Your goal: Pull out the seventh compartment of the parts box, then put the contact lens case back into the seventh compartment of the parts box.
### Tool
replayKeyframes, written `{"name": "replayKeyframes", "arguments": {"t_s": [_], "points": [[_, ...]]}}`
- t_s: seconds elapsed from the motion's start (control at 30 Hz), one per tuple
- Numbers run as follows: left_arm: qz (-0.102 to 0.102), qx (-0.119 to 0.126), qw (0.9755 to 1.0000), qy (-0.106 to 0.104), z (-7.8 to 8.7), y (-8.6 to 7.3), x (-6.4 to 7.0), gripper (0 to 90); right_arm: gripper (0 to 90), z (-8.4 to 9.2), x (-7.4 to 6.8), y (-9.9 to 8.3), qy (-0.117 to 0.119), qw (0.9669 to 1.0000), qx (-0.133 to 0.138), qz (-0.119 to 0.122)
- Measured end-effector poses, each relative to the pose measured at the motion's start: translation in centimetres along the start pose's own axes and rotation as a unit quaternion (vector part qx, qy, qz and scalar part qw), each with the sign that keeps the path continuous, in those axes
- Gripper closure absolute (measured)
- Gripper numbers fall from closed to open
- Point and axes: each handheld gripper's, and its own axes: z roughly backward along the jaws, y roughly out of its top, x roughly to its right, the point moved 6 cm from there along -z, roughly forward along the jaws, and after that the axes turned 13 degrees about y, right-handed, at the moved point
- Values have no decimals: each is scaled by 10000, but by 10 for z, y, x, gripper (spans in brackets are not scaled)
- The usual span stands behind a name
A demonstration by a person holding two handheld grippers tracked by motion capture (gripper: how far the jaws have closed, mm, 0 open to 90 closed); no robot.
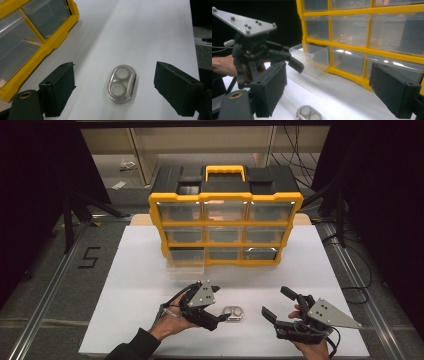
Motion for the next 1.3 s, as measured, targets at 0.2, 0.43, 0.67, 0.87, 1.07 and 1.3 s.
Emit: {"name": "replayKeyframes", "arguments": {"t_s": [0.2, 0.43, 0.67, 0.87, 1.07, 1.3], "points": [[-113, -147, 9998, -58, -10, -1, 2, 168, 155, 0, 0, 0, -5, 10000, 18, 2], [-168, -275, 9994, -122, -14, -2, 2, 168, 155, 1, 1, 0, -19, 10000, 3, 18], [-219, -412, 9986, -249, -23, -2, 6, 168, 155, 1, 1, 0, -19, 10000, 1, 10], [-294, -535, 9978, -269, -29, -2, 7, 168, 155, 1, 1, 1, -25, 10000, 9, 32], [-320, -566, 9976, -248, -32, -2, 7, 168, 155, 1, 2, 1, -22, 10000, 23, 43], [-447, -734, 9957, -350, -38, -2, 11, 168, 155, 1, 1, 1, -22, 10000, 19, 11]]}}
